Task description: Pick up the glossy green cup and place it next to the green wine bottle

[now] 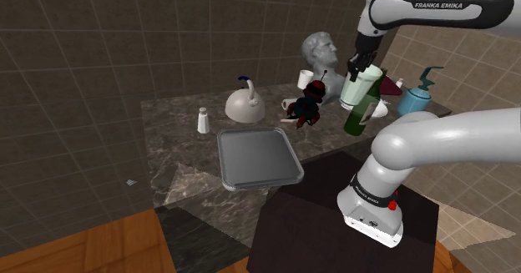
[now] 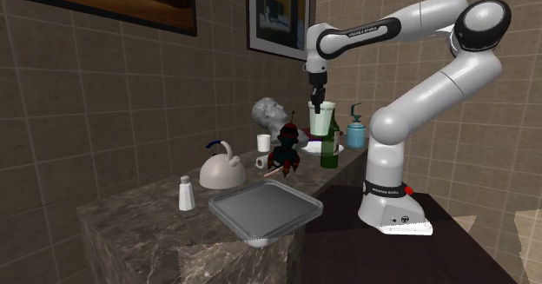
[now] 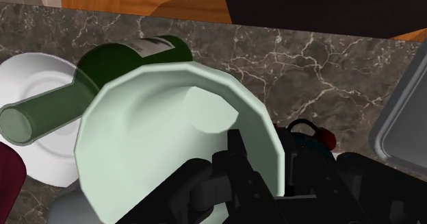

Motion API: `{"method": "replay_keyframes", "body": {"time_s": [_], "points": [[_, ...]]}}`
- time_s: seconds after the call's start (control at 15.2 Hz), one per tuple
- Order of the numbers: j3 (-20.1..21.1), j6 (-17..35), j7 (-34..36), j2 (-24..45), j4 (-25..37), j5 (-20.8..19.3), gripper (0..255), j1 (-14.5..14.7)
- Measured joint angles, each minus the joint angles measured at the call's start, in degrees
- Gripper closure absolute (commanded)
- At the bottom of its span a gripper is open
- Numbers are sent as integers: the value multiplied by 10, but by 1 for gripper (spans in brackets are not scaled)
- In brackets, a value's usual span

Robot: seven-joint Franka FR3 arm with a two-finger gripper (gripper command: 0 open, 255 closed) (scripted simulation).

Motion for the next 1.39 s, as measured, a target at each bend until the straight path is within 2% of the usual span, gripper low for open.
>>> {"method": "replay_keyframes", "body": {"time_s": [1.39], "points": [[-48, 168, 33, 28, -143, -56, 255, -20]]}}
